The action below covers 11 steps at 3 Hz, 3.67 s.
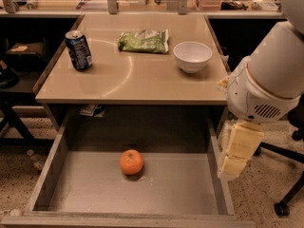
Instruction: Pick orange from top drawer and place on counter
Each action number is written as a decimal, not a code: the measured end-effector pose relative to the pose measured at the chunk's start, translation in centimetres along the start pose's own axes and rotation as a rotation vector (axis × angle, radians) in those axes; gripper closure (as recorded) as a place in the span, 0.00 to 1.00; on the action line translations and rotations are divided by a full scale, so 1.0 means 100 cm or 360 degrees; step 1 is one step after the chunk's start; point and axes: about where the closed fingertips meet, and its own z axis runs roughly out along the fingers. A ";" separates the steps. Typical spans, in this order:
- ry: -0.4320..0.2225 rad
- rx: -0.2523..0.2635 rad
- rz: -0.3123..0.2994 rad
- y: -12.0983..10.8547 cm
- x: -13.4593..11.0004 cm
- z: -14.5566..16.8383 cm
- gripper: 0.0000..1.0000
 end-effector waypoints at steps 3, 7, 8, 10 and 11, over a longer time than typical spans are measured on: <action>-0.0309 -0.0155 0.0045 0.013 -0.028 0.138 0.00; -0.0469 0.0001 0.0109 -0.002 -0.055 0.224 0.00; -0.0472 0.0009 0.0115 -0.004 -0.056 0.225 0.00; -0.0629 -0.0068 0.0089 0.012 -0.081 0.249 0.00; -0.0727 -0.0124 0.0062 0.018 -0.105 0.264 0.00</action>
Offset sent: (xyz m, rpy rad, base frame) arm 0.0066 0.0722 -0.1566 0.2876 0.1105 0.0105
